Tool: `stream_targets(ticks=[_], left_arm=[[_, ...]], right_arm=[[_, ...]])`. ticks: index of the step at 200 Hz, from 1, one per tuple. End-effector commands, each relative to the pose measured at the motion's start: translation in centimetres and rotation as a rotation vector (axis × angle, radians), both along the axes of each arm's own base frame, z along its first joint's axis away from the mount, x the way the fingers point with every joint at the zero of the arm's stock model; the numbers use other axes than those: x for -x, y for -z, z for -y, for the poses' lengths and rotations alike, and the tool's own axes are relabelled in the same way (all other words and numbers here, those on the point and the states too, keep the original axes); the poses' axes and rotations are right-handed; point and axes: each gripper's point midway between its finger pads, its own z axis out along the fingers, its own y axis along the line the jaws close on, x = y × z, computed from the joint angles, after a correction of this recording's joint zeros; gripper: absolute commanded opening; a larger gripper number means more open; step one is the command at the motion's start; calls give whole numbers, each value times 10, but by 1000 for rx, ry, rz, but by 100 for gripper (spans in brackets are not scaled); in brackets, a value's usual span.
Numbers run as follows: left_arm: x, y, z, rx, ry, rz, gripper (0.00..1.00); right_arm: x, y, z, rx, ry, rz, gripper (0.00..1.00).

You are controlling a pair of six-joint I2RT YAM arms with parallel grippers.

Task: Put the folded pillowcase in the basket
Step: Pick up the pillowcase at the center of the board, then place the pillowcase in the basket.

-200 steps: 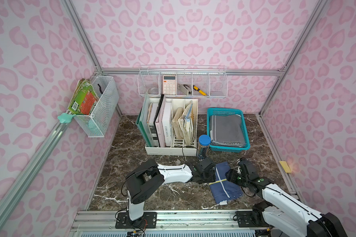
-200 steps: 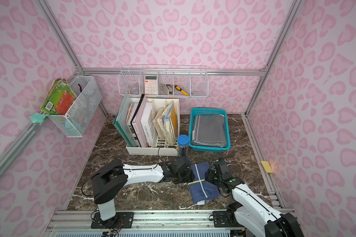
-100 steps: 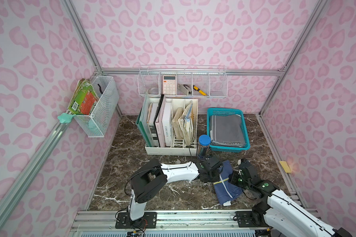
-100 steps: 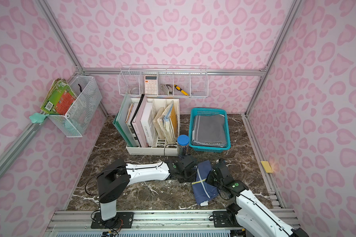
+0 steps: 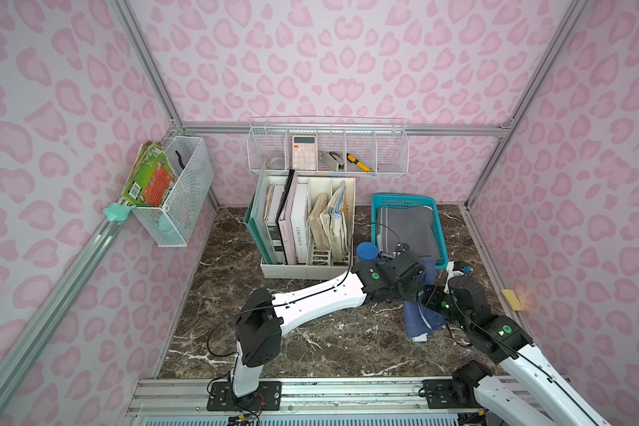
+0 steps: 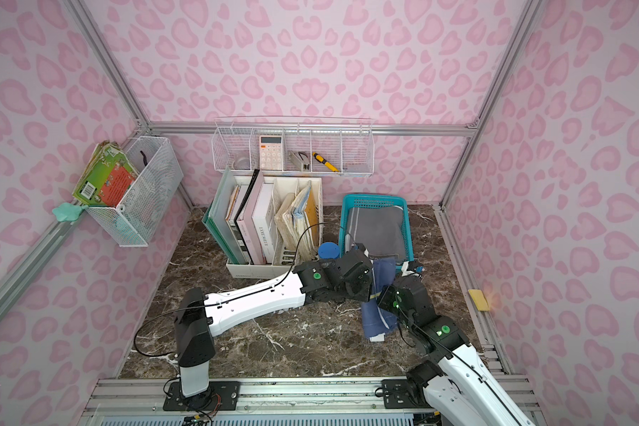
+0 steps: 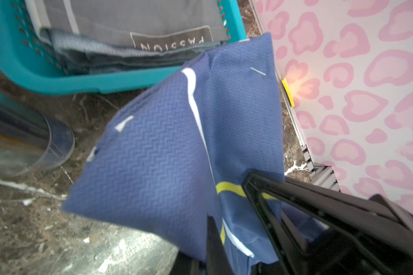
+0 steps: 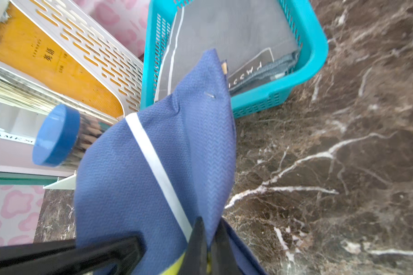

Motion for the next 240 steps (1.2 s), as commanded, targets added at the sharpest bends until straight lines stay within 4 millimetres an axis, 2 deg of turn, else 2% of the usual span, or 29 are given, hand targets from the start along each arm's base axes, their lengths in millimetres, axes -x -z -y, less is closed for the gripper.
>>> stream_targets(ticks=[1, 37, 59, 120, 157, 186, 240], left_arm=[[-19, -15, -3, -37, 10, 83, 0], [-61, -46, -3, -17, -14, 127, 0], [-87, -64, -2, 20, -32, 177, 0], [-165, -76, 2, 110, -46, 235, 0], [-202, -75, 0, 186, -47, 259, 0], [-215, -72, 13, 250, 6, 291, 0], [-247, -37, 13, 266, -8, 286, 0]], right_arm=[[-18, -24, 6, 47, 12, 84, 0], [-51, -53, 11, 16, 4, 159, 0], [-71, -69, 6, -11, -12, 202, 0], [-133, -78, -2, -57, -9, 259, 0], [-169, -75, -3, -65, -8, 262, 0], [-189, -68, -1, -70, 2, 258, 0], [-218, -36, 0, -78, 1, 209, 0]])
